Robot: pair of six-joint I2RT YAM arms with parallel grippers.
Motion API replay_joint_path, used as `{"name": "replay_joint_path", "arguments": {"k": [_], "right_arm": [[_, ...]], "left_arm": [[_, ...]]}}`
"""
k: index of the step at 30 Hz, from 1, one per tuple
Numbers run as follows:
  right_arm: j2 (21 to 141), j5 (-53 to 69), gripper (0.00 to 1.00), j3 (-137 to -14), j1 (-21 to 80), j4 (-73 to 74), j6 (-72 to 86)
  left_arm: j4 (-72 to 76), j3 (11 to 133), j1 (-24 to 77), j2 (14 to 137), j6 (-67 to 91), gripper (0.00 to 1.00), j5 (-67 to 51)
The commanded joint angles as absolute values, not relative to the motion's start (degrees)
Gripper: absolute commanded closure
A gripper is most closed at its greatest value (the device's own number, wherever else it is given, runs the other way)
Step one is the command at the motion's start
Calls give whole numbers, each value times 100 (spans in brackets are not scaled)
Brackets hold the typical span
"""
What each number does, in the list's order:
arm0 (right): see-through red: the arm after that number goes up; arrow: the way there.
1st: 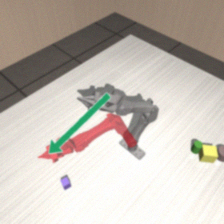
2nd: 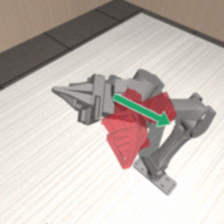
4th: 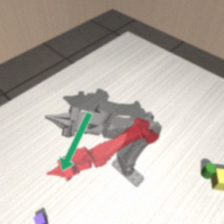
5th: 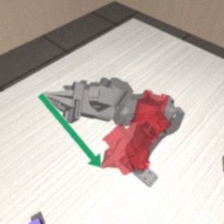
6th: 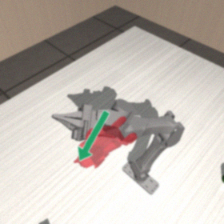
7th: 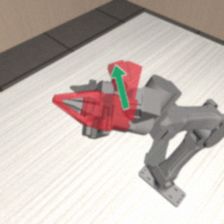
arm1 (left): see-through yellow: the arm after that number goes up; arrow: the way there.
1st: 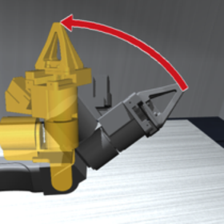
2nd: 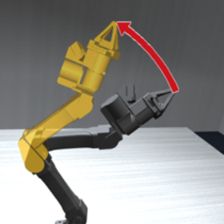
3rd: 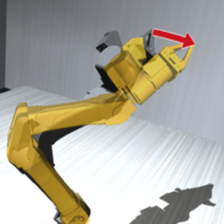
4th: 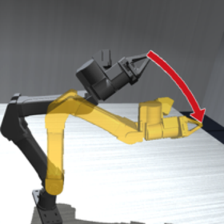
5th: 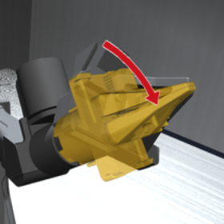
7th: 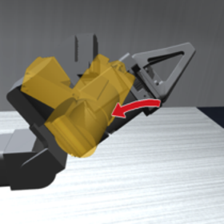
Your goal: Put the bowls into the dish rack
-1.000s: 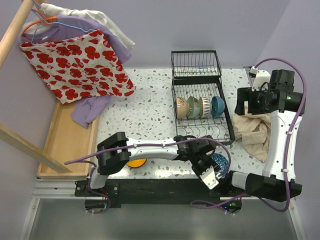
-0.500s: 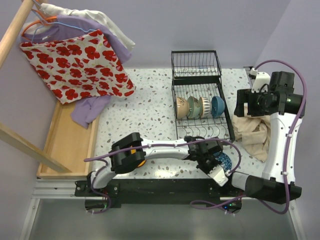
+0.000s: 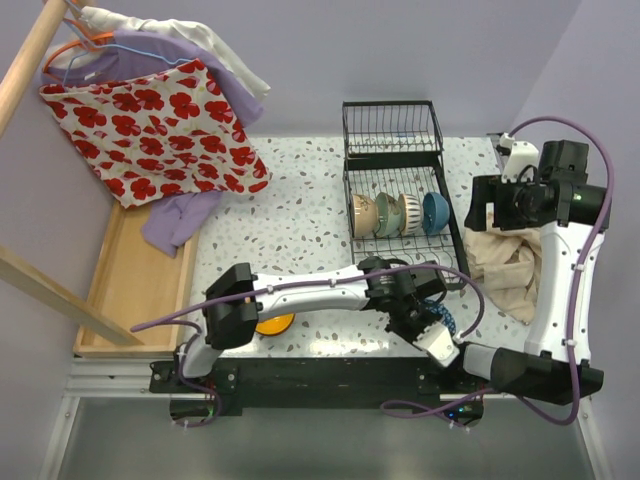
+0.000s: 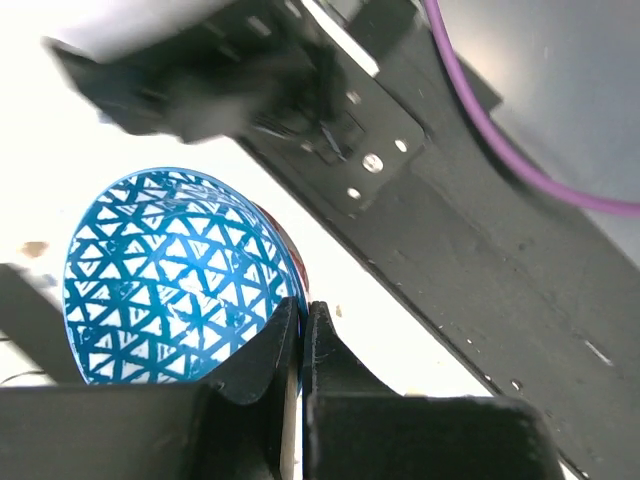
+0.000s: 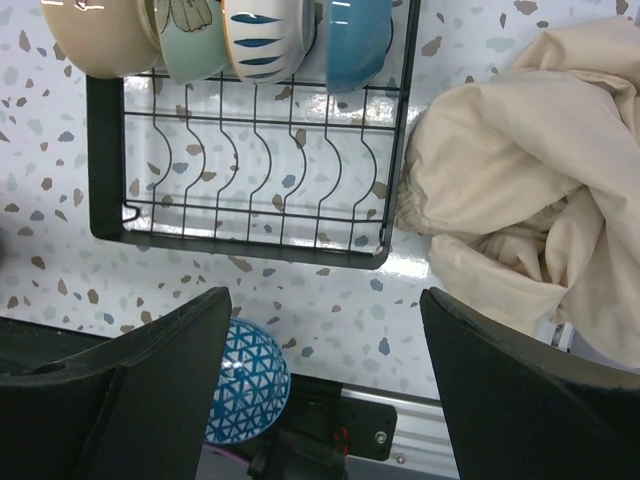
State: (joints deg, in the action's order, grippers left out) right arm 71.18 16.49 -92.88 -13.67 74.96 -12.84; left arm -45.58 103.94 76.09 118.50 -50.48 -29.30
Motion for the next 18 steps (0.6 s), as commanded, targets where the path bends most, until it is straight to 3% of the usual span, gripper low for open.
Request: {"name": "replay_joint_path", "arguments": {"k": [1,10,16,18], "right_arm": [[7303,1619,20,-9597,-1389,7356,-1151],[7751,652,20,-10344,-1441,7259,-940],[7805,18,17,-10723,-1450,7102,-616],[7700,-201,14,-10705,-1459,7014,-362]], "left_arm": [[-4510,10960,7332,11145,-4598,100,-3120],[-2270,10584,6267,11189,-1964,100,-3981],[303,9960,6003,11294,230,100,-4271],[1779,9670,5907,11347,1077,100,-4237]]}}
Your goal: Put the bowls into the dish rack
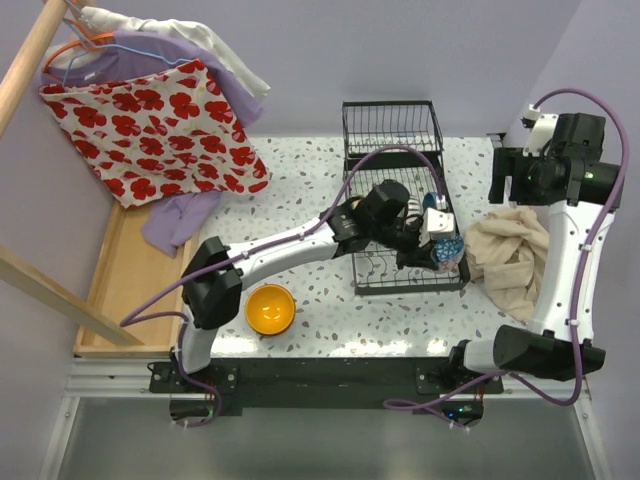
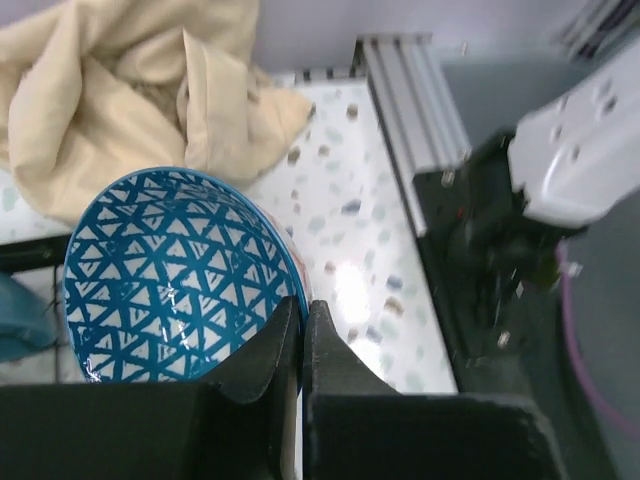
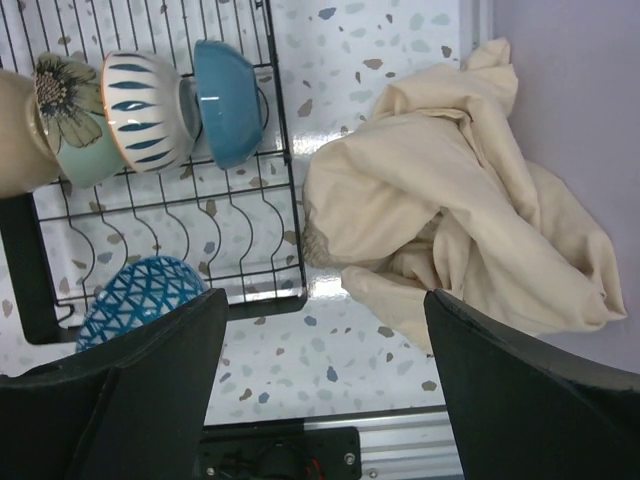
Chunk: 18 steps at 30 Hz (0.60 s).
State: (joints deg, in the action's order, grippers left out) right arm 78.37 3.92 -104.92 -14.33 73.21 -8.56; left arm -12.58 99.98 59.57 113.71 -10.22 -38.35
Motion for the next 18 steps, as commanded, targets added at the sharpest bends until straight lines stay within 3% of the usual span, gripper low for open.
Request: {"name": "replay_joint_path", "arguments": {"k": [1,6,12,18], "right_arm": [[7664,-220,14,-10679,-1459,6988,-308],[7585,-333,14,-10354,-1459,6970,-325],[7664,-316,15,-10028,-1459,7040,-387],[7866,-308,15,-9976,-1459,7075,-439]], "left_arm": [[2350,9311,5871,11364,1977,100,-4184],[6096,8307,5757,11662,4145,100,-3113],[6284,8736,5722,12488,5948,100,-2102],[5460,9035,5853,12911,7241,100,-1161]]}}
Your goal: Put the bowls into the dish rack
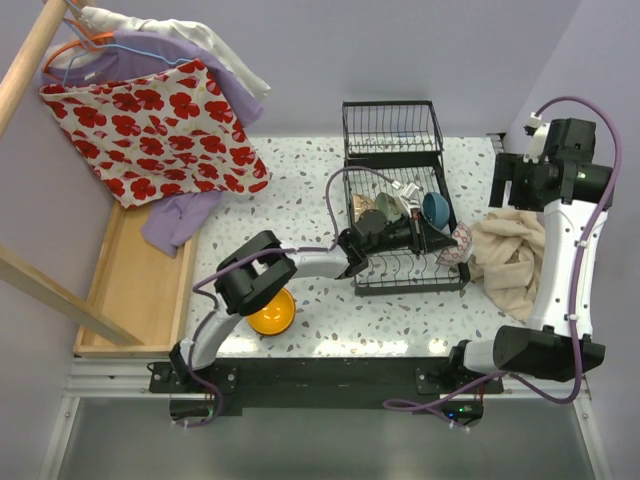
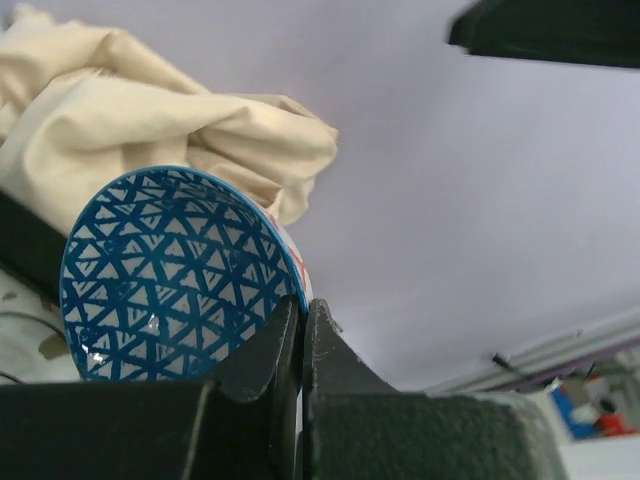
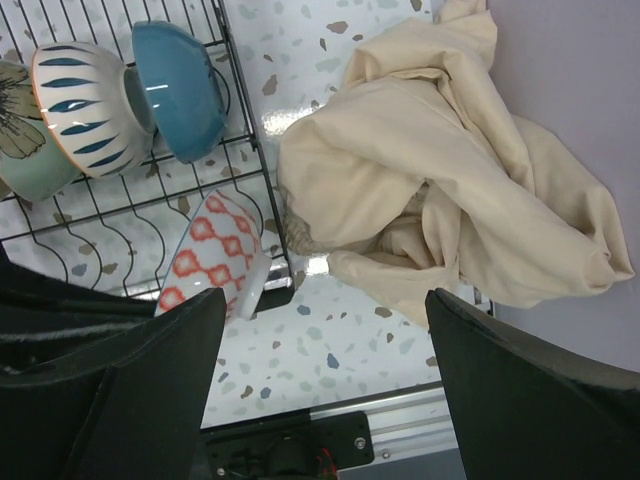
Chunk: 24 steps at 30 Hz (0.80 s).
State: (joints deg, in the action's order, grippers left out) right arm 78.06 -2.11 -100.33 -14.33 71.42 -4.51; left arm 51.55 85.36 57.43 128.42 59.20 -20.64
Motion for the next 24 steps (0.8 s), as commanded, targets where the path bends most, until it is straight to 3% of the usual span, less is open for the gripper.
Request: {"name": "replay_joint_path", "arguments": {"k": [1,13,24], "right_arm": [[7910,-282,15,-9958,-1468,7075,-448],[7945,-202,16,-9484,-1468,6961,-439],[7866,-220,16,-9211,-1468,6926,-448]], "left_arm": [[5293,9122,5871,12946,7582,100,-1073],[3228,9500,5994,13227,9455,100,-563],[2610,9606,5977,13473,10002,100,-273]]}}
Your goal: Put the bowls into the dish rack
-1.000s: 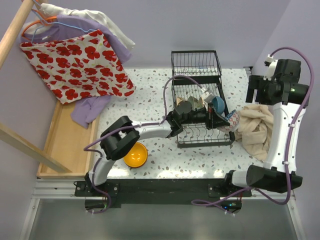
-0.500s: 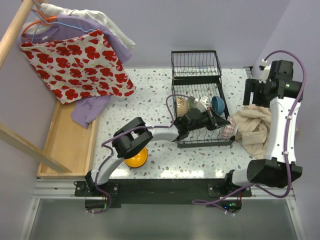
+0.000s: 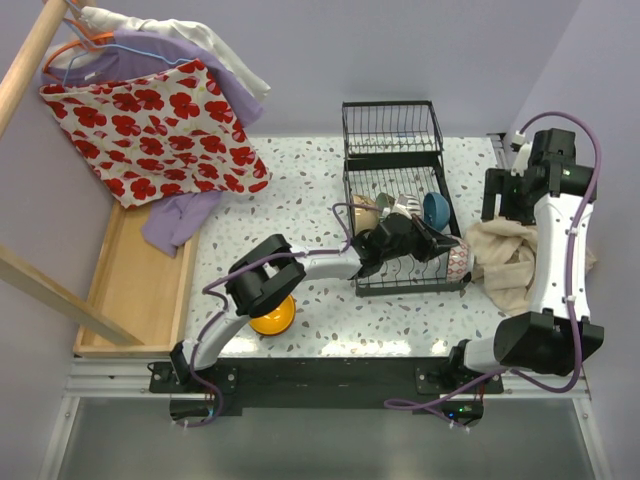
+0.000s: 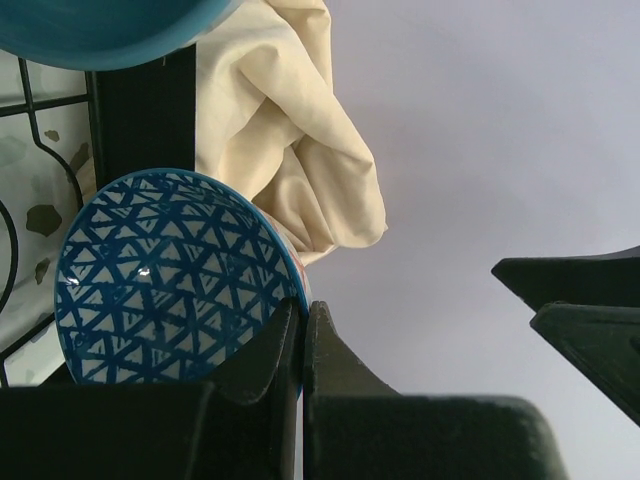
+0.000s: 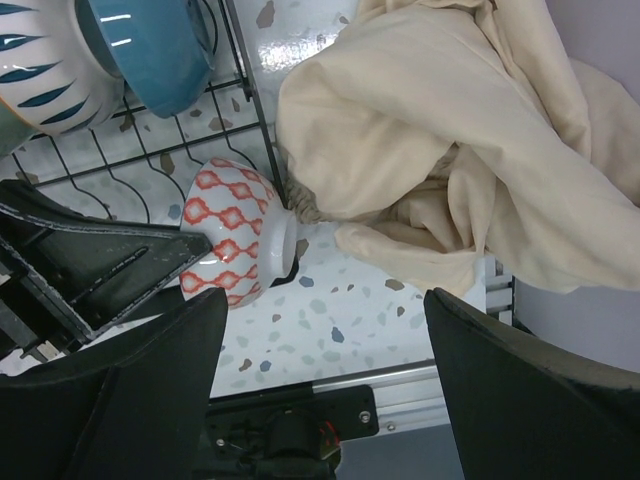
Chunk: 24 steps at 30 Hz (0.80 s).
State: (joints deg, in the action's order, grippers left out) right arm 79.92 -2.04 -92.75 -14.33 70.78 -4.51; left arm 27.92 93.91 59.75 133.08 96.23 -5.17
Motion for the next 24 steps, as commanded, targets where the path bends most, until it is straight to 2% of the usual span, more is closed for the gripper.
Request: {"name": "replay_joint_path", "arguments": {"k": [1,24], "right_arm": [[7840,-228,16,-9159,-1468,6926,-448],[7673,-299,16,-8833,-1459,6820,-492]], "left_arm": [[2610,9589,5968,13500,10002,100,-264],[2716,9194,5493,13403,9606,100,-219]]}}
